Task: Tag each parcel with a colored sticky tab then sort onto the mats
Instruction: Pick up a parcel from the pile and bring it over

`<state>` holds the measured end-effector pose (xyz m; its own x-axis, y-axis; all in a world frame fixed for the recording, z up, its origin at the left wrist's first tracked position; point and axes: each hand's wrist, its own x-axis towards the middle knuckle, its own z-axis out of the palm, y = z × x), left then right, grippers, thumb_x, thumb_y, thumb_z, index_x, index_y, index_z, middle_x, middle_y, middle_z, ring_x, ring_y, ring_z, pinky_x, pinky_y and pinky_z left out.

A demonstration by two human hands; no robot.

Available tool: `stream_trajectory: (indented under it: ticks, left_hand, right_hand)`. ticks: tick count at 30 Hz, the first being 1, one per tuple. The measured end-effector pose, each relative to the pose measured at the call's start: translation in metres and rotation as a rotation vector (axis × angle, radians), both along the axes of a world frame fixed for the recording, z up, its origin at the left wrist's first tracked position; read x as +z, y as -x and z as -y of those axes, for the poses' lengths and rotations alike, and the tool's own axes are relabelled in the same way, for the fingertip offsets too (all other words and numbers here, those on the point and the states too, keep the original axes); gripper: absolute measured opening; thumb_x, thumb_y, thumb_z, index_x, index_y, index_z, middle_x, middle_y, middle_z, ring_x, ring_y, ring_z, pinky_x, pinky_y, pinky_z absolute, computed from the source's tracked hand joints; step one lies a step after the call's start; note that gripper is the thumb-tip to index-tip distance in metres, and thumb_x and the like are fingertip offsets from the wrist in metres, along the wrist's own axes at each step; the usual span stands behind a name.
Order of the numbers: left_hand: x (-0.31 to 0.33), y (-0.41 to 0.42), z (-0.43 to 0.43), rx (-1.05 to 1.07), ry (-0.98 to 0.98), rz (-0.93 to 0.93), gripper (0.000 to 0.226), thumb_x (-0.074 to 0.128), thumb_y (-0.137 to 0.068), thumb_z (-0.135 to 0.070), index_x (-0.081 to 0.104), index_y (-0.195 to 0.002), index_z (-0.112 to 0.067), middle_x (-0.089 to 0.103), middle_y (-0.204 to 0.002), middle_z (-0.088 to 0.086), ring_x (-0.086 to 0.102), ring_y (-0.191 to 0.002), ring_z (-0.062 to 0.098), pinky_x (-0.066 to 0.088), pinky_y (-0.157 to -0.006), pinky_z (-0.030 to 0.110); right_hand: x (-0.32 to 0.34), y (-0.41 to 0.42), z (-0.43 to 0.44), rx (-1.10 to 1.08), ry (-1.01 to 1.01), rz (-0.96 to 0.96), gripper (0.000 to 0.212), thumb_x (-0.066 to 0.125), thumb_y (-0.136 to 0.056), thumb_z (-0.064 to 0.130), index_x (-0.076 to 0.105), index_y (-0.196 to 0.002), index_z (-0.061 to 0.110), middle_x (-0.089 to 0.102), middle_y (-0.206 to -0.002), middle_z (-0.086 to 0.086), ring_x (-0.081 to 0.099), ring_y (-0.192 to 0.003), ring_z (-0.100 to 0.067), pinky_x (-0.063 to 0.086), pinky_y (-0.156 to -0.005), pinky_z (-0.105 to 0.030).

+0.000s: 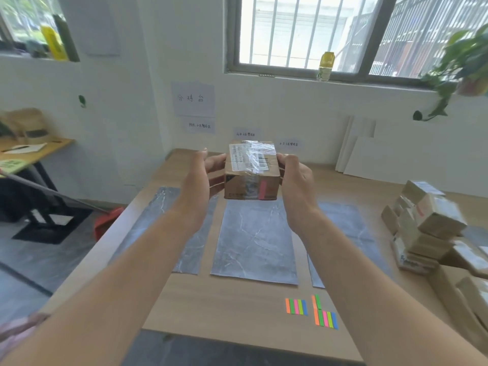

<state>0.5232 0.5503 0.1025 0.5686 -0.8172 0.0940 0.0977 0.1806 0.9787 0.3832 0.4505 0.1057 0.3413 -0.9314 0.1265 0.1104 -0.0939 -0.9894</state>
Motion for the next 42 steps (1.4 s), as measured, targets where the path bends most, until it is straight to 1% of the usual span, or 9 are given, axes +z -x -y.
stream_trajectory:
  ticks: [3, 7, 14, 19, 22, 27, 31, 34, 42]
  left_hand:
    - [-0.002, -0.010, -0.009, 0.026, 0.002, -0.006, 0.063, 0.017, -0.105, -0.045, 0.069, -0.122, -0.014, 0.075, -0.114, 0.001, 0.069, -0.108, 0.021, 0.047, -0.107, 0.041]
    - [-0.005, -0.039, -0.023, 0.063, -0.005, 0.000, 0.062, 0.017, -0.105, -0.045, 0.071, -0.117, -0.017, 0.076, -0.108, -0.001, 0.069, -0.106, 0.019, 0.049, -0.104, 0.038]
    - [-0.025, -0.139, -0.041, 0.067, -0.076, -0.018, 0.058, 0.020, -0.105, -0.048, 0.070, -0.114, -0.020, 0.077, -0.105, -0.004, 0.071, -0.096, 0.012, 0.050, -0.097, 0.034]
    - [-0.035, -0.239, -0.039, 0.027, -0.152, -0.005, 0.059, 0.020, -0.105, -0.050, 0.068, -0.121, -0.020, 0.076, -0.109, -0.005, 0.069, -0.101, 0.018, 0.050, -0.096, 0.035]
    - [-0.039, -0.292, -0.036, -0.005, -0.223, 0.016, 0.058, 0.022, -0.105, -0.051, 0.067, -0.124, -0.021, 0.074, -0.115, -0.005, 0.068, -0.107, 0.021, 0.052, -0.096, 0.038]
    - [-0.043, -0.360, -0.019, -0.076, -0.295, 0.022, 0.052, 0.026, -0.105, -0.049, 0.072, -0.110, -0.026, 0.075, -0.111, -0.008, 0.069, -0.108, 0.021, 0.052, -0.098, 0.046]
    - [-0.054, -0.398, 0.006, -0.089, -0.340, -0.008, 0.049, 0.029, -0.105, -0.047, 0.074, -0.102, -0.027, 0.076, -0.105, -0.011, 0.070, -0.104, 0.020, 0.053, -0.099, 0.048]
    - [-0.071, -0.422, 0.031, -0.057, -0.370, -0.055, 0.045, 0.033, -0.105, -0.048, 0.071, -0.106, -0.024, 0.076, -0.106, -0.009, 0.069, -0.106, 0.022, 0.052, -0.100, 0.050]
    - [-0.148, -0.475, 0.086, 0.045, -0.417, -0.181, 0.047, 0.032, -0.105, -0.047, 0.065, -0.123, -0.018, 0.071, -0.119, -0.005, 0.066, -0.114, 0.019, 0.050, -0.102, 0.044]
  right_hand:
    - [-0.001, -0.012, -0.006, 0.013, 0.017, -0.005, 0.046, 0.040, -0.099, 0.027, 0.061, -0.113, -0.011, 0.065, -0.108, -0.027, 0.054, -0.076, -0.013, 0.044, -0.058, -0.020]
    - [-0.008, -0.044, -0.016, 0.041, 0.000, -0.017, 0.046, 0.040, -0.099, 0.028, 0.060, -0.113, -0.011, 0.065, -0.088, -0.017, 0.052, -0.078, -0.015, 0.042, -0.060, -0.023]
    - [-0.028, -0.140, -0.034, 0.087, -0.034, -0.033, 0.040, 0.039, -0.102, 0.022, 0.067, -0.109, -0.005, 0.068, -0.089, -0.004, 0.057, -0.078, -0.013, 0.046, -0.057, -0.015]
    - [-0.038, -0.232, -0.040, 0.029, -0.075, -0.037, 0.038, 0.041, -0.102, 0.021, 0.065, -0.110, -0.008, 0.067, -0.098, -0.024, 0.056, -0.078, -0.014, 0.047, -0.062, -0.021]
    - [-0.045, -0.283, -0.042, -0.018, -0.106, -0.021, 0.035, 0.042, -0.103, 0.020, 0.073, -0.102, 0.004, 0.073, -0.087, -0.005, 0.062, -0.075, -0.009, 0.050, -0.063, -0.019]
    - [-0.057, -0.347, -0.038, -0.053, -0.114, -0.021, 0.039, 0.039, -0.103, 0.020, 0.078, -0.102, 0.025, 0.078, -0.094, 0.009, 0.070, -0.083, -0.006, 0.054, -0.068, -0.020]
    - [-0.067, -0.381, -0.021, -0.062, -0.146, -0.059, 0.042, 0.037, -0.103, 0.018, 0.076, -0.110, 0.031, 0.078, -0.098, 0.012, 0.071, -0.083, -0.002, 0.051, -0.060, -0.014]
    - [-0.079, -0.404, 0.000, -0.017, -0.154, -0.081, 0.045, 0.035, -0.104, 0.016, 0.075, -0.102, 0.037, 0.078, -0.093, 0.016, 0.070, -0.080, 0.001, 0.051, -0.061, -0.013]
    - [-0.152, -0.468, 0.067, 0.102, -0.246, -0.151, 0.047, 0.031, -0.106, 0.015, 0.073, -0.113, 0.034, 0.078, -0.099, 0.015, 0.070, -0.082, 0.004, 0.051, -0.064, -0.012]
